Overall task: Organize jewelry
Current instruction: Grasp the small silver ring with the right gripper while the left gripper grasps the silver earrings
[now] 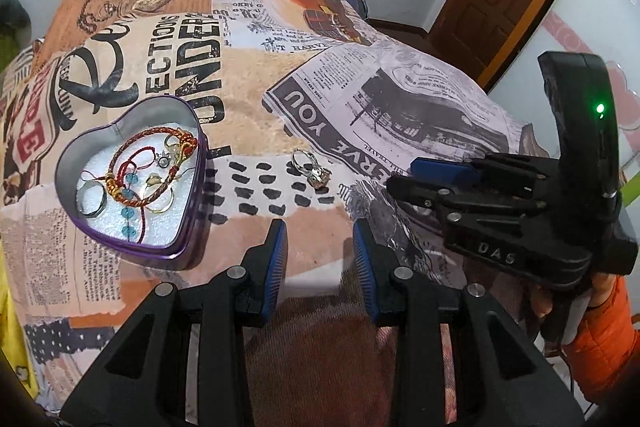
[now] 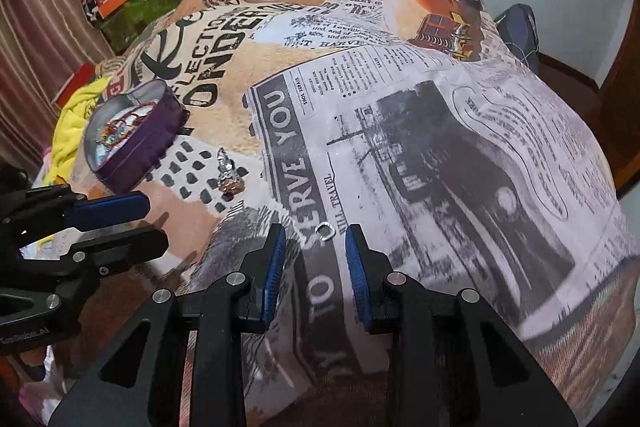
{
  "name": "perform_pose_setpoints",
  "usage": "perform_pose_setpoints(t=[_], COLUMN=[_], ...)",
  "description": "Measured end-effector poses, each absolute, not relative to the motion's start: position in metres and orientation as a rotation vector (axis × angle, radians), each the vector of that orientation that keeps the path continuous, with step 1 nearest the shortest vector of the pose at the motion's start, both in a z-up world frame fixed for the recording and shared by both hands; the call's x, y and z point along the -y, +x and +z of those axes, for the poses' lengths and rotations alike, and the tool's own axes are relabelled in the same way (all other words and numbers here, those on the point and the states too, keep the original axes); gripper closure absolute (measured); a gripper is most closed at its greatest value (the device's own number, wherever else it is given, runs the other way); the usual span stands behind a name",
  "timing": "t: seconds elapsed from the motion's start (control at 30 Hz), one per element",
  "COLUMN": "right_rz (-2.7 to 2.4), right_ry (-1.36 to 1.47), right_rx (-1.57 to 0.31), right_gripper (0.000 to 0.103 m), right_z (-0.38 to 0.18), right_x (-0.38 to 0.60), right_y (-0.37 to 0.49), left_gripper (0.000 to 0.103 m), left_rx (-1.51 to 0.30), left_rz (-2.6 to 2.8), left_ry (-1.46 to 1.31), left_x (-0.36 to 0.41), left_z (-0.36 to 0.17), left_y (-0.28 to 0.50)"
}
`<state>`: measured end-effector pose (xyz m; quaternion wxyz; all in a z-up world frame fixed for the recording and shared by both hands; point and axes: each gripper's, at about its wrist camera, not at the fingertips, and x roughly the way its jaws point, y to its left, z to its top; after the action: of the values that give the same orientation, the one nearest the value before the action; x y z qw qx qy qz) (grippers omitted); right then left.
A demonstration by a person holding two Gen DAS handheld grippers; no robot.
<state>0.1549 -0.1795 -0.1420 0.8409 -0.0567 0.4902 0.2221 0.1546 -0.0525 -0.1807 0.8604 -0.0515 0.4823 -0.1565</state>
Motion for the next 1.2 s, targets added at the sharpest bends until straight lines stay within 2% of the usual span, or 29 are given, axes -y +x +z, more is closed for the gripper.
perform_pose_setpoints(t=[0.07,0.23,0.77,1.07,1.2], right_rz=[0.462,0.472,0.482,0.474,0.476], right_ry=[-0.153,-0.169,-0.025,-0.010,-0.001], right_rx=[-1.037,-1.045,-1.009,-0.968,-0.958], right_gripper=[0.080,0.093,0.093,0.093,0.093], right_z=[-0.147,-0.153,-0.134,-0.121,-0.118], right_x=[0.175,0.172,0.192,0.198,0.197], right_y=[0.156,0.159,0.156,0.156,0.155], left_gripper=[0.074,0.075,0.075,0.088,0.088], left_rx=[-1.010,-1.007,-1.011,-1.025,-1.017], left_rz=[-0.326,-0.327,-0.306,-0.261,-0.253], left_ry=[-0.107,-0.095,-0.058,-0.025,-0.012], left_x=[0.053,0.056,0.072,0.081,0.083], left_z=[-0.181,-0.182,-0.190,-0.201,-0.201], left_y=[0.157,0.160,0.183,0.198,0.198])
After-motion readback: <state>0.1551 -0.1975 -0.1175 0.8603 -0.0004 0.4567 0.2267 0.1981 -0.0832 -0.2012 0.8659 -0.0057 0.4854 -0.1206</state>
